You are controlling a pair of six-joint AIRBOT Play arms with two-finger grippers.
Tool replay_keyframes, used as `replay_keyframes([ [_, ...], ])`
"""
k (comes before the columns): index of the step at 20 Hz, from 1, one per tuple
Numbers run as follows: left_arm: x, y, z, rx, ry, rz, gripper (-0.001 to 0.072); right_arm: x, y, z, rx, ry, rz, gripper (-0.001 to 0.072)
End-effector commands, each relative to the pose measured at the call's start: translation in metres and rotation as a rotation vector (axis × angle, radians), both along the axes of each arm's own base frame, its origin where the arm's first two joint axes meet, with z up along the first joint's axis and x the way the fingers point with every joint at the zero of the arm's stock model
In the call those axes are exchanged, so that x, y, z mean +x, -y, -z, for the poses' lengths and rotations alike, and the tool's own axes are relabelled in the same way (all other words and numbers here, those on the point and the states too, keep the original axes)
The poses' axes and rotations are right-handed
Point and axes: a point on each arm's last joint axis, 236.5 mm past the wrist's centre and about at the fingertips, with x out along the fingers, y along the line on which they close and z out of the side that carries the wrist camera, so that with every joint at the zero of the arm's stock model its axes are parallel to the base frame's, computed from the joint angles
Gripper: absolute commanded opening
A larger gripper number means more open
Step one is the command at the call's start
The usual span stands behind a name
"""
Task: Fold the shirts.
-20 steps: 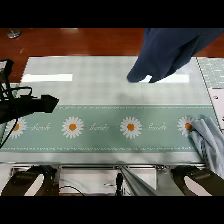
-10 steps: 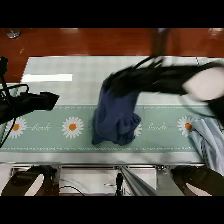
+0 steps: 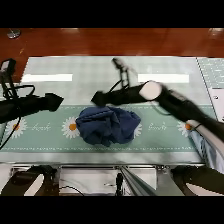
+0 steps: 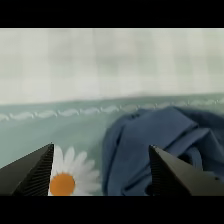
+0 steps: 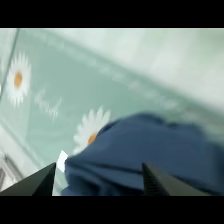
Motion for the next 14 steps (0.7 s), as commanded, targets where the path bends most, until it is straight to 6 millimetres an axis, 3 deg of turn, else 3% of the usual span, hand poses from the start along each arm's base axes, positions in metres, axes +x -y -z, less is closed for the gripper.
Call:
replay_keyframes([
  [1, -0.044, 0.010, 0.047, 0.003, -0.291, 0.085, 0.0701, 0.034, 0.133, -0.035, -0.147, 0.060, 0.148, 0.0620],
  [2, -0.057, 0.012, 0.064, -0.002, -0.381, 0.103, 0.0700, 0.036, 0.193, -0.032, -0.260, 0.059, 0.252, 0.0620],
  [4, -0.073, 0.029, 0.087, -0.074, -0.487, 0.142, 0.0701, 0.015, 0.293, -0.008, -0.430, -0.006, 0.444, 0.0620],
  [5, -0.076, 0.044, 0.091, -0.145, -0.493, 0.174, 0.0701, -0.003, 0.323, 0.009, -0.450, -0.058, 0.515, 0.0620],
  [6, -0.074, 0.062, 0.089, -0.231, -0.476, 0.201, 0.0701, -0.023, 0.340, 0.030, -0.432, -0.118, 0.576, 0.0619],
  [8, -0.078, 0.094, 0.084, -0.390, -0.458, 0.279, 0.0700, -0.060, 0.337, 0.071, -0.353, -0.208, 0.597, 0.0619],
  [12, -0.098, 0.127, 0.121, -0.381, -0.568, 0.400, 0.0696, -0.095, 0.288, 0.126, -0.140, -0.334, 0.581, 0.0618],
  [13, -0.101, 0.138, 0.124, -0.389, -0.570, 0.454, 0.0461, -0.099, 0.280, 0.132, -0.098, -0.353, 0.577, 0.0619],
  [14, -0.102, 0.143, 0.125, -0.386, -0.568, 0.488, 0.0015, -0.102, 0.273, 0.134, -0.069, -0.363, 0.570, 0.0618],
])
